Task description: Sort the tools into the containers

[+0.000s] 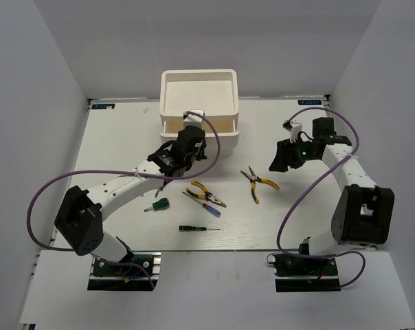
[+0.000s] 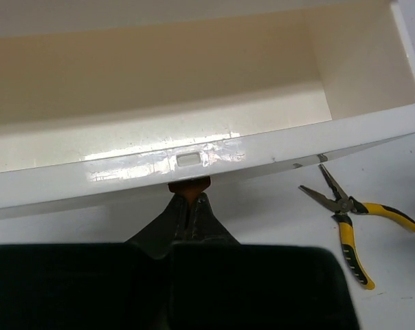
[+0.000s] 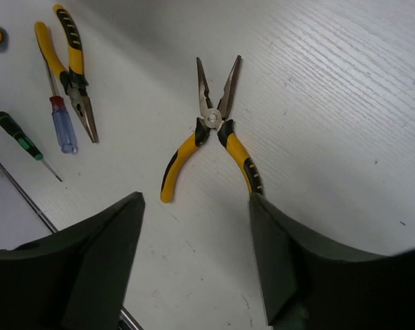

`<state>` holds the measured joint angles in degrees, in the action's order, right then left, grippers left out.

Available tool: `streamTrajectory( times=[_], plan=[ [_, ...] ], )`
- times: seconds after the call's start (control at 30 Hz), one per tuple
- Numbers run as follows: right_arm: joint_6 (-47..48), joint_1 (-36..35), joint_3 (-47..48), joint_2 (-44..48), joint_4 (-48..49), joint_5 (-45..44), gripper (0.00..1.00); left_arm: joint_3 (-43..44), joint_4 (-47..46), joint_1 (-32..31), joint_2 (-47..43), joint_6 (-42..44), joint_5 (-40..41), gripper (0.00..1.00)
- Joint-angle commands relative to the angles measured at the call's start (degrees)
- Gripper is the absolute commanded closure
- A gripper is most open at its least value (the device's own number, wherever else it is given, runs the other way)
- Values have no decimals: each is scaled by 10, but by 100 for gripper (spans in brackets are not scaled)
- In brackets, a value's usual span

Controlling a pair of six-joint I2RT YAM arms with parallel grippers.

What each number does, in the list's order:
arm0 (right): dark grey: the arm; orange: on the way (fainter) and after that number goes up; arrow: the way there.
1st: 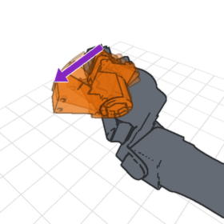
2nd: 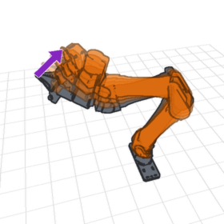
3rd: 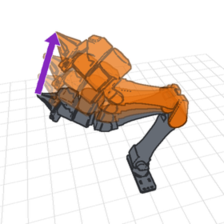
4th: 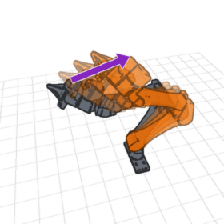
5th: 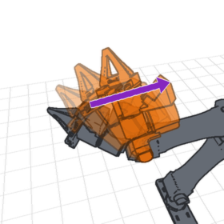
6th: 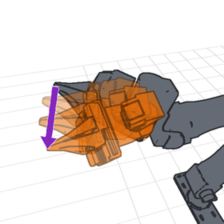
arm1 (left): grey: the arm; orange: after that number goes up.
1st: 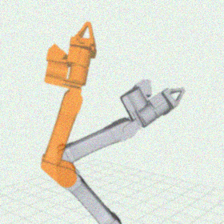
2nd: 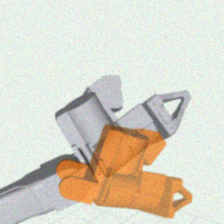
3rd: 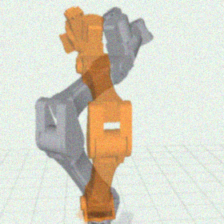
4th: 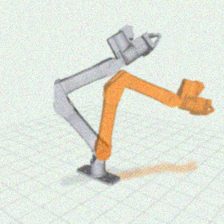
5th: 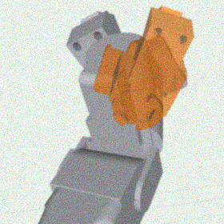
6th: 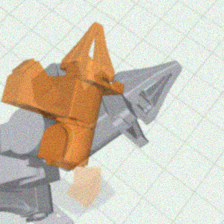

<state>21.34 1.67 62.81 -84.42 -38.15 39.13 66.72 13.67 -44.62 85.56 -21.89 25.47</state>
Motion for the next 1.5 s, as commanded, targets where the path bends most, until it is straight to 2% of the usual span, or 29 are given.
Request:
streamTrajectory(
  times=[0.0,0.03,0.07,0.1,0.13,0.23,0.43,0.5,0.6,0.63,0.73,0.77,0.8,0.83,0.87,0.9,0.97,1.0,1.07,1.1,1.2,1.33,1.47],
  plan=[
    [66,-12,24,-35,-21,-12,25,-22,43,-13,-13,-16,-39,100],
    [77,-16,21,-51,-19,-37,23,-22,50,-13,-13,-16,-39,95],
    [114,-15,21,-60,-21,-46,21,-13,55,-13,-7,-16,-39,82],
    [127,-35,21,-74,-20,-54,18,-5,55,-13,-7,-16,-39,49],
    [138,-40,21,-92,-21,-80,18,2,63,-18,-7,-16,-32,38],
    [200,-54,14,-119,-1,-114,18,2,85,-18,-33,-16,-14,21],
    [245,-83,18,-161,36,-166,20,-28,150,-18,-121,-44,16,21],
    [258,-93,14,-169,54,-190,21,-45,179,-18,-163,-62,16,25],
    [280,-111,-7,-174,74,-211,25,-85,219,-18,-209,-94,16,41],
    [294,-120,-25,-174,79,-216,28,-93,227,-18,-221,-103,16,50],
    [320,-136,-53,-168,92,-222,46,-120,247,-18,-248,-135,16,56],
    [320,-143,-65,-167,94,-223,60,-125,255,-18,-261,-143,16,56],
    [322,-148,-73,-164,92,-223,68,-133,262,-18,-261,-150,16,56],
    [325,-150,-76,-162,89,-223,76,-133,262,-18,-269,-162,16,54],
    [330,-152,-75,-161,80,-220,96,-138,262,-18,-269,-168,16,45],
    [332,-151,-73,-153,61,-214,100,-138,262,-18,-269,-174,16,40],
    [351,-146,-67,-141,22,-198,100,-145,262,-18,-269,-192,11,31],
    [363,-143,-55,-104,-8,-196,100,-151,262,-18,-269,-201,-4,23],
    [390,-141,-46,-71,-40,-183,100,-162,262,-9,-269,-236,-21,20],
    [396,-135,-41,-10,-46,-178,100,-174,256,-9,-263,-252,-32,17],
    [425,-132,-8,73,-56,-152,100,-191,232,-9,-251,-307,-65,17],
    [435,-137,85,102,-87,-129,100,-199,203,-4,-221,-349,-105,17],
    [410,-145,133,121,-25,-111,100,-161,211,2,-171,-363,-143,19]
  ],
)
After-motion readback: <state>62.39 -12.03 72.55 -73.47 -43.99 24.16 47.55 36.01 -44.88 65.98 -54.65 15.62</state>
